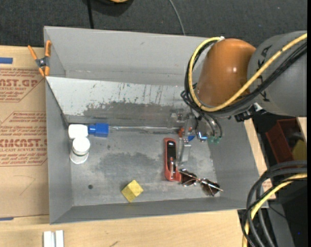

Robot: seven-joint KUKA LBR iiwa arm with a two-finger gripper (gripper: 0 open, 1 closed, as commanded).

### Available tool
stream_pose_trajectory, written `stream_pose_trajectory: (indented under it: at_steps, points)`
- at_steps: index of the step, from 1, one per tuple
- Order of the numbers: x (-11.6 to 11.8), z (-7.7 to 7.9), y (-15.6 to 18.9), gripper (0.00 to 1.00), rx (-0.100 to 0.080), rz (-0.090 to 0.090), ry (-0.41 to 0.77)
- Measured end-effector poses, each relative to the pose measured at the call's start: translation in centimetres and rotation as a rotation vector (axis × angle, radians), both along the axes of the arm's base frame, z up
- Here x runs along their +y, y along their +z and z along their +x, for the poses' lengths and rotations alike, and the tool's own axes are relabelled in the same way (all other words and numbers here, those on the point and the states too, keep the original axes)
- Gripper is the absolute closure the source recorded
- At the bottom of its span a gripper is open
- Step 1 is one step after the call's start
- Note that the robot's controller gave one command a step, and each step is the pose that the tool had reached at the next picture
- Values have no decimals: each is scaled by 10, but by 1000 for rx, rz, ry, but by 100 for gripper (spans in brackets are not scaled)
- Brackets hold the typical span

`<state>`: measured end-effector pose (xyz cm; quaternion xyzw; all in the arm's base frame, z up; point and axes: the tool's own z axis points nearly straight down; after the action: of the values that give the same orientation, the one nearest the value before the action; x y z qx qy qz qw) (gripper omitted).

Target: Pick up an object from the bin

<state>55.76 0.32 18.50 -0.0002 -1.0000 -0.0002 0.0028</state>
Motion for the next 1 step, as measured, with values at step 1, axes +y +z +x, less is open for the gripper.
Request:
stream_pose_trajectory:
  at_steps: [1]
  points:
    - [0, 1, 5, 0, -7, 0, 0]
